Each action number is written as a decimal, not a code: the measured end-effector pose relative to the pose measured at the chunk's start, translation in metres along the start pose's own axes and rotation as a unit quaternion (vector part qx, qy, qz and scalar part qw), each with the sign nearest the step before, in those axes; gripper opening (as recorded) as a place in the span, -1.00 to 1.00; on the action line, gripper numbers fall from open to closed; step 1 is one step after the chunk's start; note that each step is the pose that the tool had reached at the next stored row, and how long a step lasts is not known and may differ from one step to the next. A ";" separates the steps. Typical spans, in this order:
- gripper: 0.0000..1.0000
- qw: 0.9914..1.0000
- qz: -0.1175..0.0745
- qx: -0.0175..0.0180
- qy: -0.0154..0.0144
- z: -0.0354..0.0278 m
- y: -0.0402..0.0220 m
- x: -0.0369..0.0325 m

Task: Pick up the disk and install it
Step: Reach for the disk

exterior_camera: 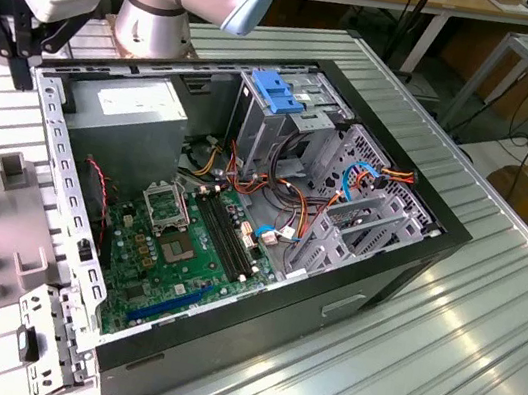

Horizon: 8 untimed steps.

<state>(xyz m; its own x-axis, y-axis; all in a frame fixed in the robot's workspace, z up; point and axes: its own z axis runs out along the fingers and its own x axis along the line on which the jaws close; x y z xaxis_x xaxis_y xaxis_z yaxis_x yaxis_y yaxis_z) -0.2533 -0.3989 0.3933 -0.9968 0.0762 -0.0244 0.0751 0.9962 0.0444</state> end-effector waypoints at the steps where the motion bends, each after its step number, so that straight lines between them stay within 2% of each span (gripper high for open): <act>1: -0.79 1.000 0.000 0.000 0.000 0.0000 -0.0001 0.0006; 8: -0.79 1.000 0.000 0.000 0.000 0.0000 -0.0004 0.0052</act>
<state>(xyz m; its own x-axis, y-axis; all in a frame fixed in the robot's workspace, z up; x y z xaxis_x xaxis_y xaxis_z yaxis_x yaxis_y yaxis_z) -0.2586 -0.3989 0.3932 -0.9968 0.0762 -0.0244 0.0750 0.9962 0.0444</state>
